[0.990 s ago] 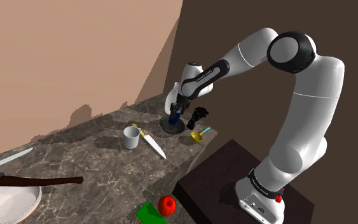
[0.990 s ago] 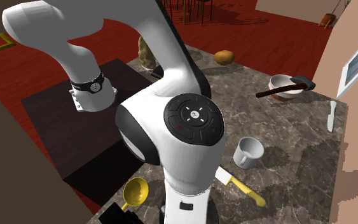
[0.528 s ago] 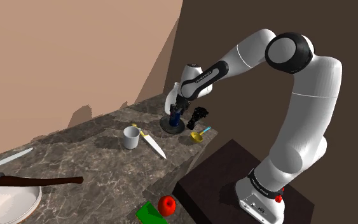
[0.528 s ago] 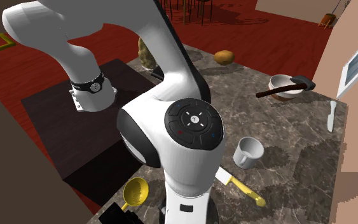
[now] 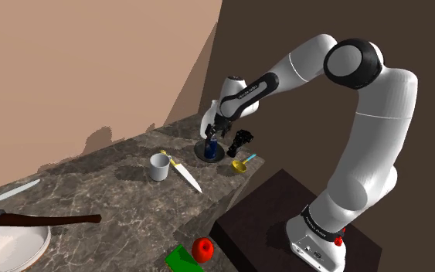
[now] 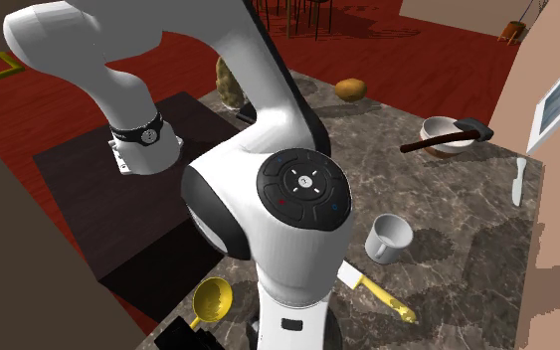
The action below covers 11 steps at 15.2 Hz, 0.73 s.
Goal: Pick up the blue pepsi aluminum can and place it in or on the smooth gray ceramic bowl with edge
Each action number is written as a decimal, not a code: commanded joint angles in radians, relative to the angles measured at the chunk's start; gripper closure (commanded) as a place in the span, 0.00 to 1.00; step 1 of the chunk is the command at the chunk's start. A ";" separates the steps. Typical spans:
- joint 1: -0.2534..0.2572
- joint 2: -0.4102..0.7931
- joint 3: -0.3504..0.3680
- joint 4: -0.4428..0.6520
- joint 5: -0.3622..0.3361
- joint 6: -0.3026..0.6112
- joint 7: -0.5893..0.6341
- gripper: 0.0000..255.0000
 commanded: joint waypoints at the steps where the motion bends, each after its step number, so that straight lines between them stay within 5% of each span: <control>1: -0.006 -0.045 0.009 -0.005 0.013 -0.040 -0.008 0.00; 11: -0.012 -0.095 0.019 -0.005 0.029 -0.089 -0.019 0.00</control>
